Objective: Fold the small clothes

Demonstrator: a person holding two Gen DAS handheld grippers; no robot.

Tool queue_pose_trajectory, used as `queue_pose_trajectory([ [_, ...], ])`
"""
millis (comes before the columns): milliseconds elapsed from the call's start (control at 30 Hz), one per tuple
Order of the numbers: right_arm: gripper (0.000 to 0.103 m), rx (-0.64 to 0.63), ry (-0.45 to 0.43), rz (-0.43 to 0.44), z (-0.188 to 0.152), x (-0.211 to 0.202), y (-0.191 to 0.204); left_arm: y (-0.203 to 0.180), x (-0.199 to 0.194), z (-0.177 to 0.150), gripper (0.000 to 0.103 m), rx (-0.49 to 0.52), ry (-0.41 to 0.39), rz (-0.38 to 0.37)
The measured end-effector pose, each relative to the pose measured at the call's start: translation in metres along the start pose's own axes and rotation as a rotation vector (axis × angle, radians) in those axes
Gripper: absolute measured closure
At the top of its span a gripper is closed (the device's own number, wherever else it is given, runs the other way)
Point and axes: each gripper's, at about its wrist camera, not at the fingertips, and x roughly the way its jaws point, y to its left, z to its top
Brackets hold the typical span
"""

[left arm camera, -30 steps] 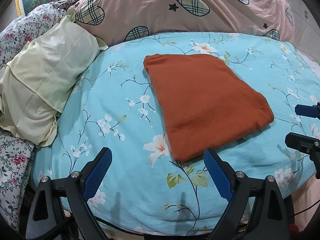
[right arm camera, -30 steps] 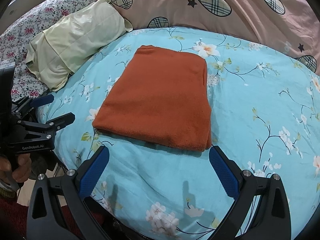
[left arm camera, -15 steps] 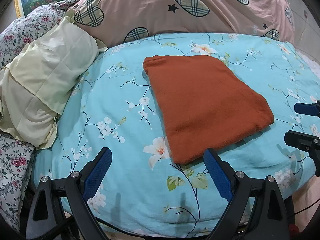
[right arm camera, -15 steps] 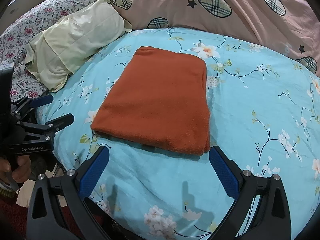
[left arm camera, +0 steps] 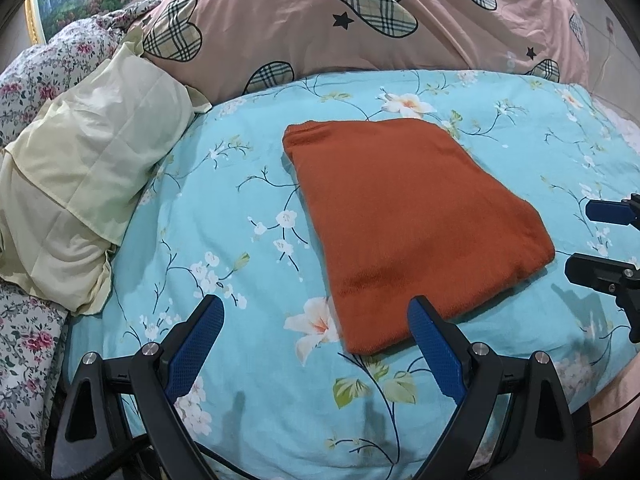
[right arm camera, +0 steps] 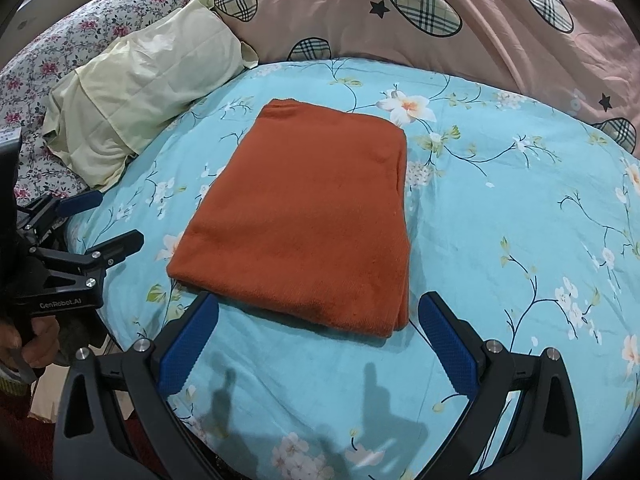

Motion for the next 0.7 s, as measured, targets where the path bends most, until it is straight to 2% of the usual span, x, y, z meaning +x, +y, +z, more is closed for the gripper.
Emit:
queue_pose_trajectory([
  [367,0.003,0.011,0.003,0.003,0.006,0.007,-0.01,0.003,0.007,0.008,0.009,-0.002,0.007,-0.001],
  [700,0.003,0.04,0.02,0.02,0.009,0.029,-0.012,0.003,0.016,0.011,0.009,-0.026,0.011,-0.004],
])
